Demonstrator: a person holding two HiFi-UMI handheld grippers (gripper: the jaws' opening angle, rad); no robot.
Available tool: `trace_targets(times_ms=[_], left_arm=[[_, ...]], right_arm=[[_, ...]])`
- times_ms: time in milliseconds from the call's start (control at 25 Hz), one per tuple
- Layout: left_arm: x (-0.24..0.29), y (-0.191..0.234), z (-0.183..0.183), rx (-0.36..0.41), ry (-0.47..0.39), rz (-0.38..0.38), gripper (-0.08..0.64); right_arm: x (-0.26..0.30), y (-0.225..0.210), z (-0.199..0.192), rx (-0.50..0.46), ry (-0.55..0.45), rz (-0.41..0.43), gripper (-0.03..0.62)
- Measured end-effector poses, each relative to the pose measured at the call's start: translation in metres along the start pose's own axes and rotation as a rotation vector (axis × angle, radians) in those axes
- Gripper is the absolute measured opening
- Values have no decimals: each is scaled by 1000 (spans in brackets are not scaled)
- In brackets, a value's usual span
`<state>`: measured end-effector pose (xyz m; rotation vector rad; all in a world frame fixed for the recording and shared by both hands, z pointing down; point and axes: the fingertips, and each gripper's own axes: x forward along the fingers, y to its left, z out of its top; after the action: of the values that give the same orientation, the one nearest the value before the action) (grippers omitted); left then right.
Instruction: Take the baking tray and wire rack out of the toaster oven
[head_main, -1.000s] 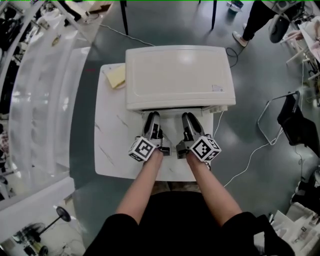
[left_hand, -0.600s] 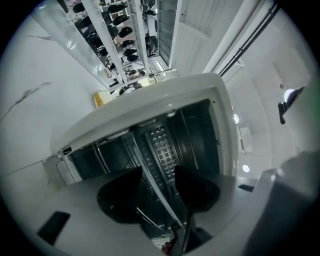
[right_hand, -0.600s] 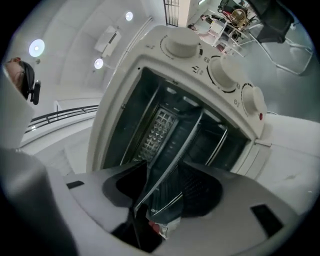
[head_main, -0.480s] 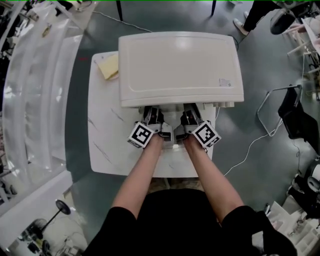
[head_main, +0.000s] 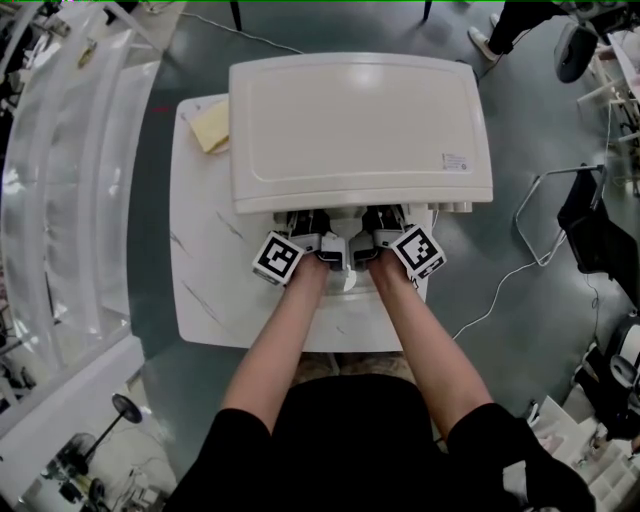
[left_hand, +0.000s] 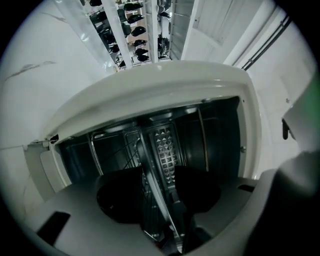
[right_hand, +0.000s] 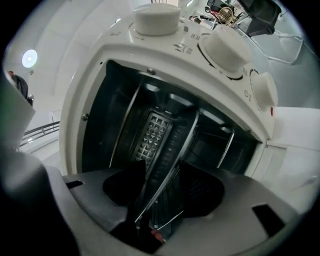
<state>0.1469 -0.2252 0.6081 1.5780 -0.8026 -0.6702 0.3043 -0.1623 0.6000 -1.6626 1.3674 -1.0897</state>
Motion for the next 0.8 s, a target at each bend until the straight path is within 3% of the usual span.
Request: trace_targets(times_ms=[240, 400, 520, 600, 680, 800], left_arm=[[10, 2, 6, 38, -15, 16, 193], [8, 15, 12, 109, -26, 125, 187], [6, 20, 13, 78, -50, 145, 155], [8, 19, 14, 36, -68, 121, 125], [10, 17, 15, -4, -81, 89, 115], [8, 15, 15, -33, -91, 68, 107]], right_arm=[[10, -9, 5, 31, -7, -29, 213], [20, -14, 9, 49, -4, -50, 213], [26, -15, 11, 59, 3, -63, 200], [26, -18, 11, 76, 6, -78, 178], [24, -22, 10, 104, 12, -84, 116], [20, -23, 9, 127, 13, -85, 115]])
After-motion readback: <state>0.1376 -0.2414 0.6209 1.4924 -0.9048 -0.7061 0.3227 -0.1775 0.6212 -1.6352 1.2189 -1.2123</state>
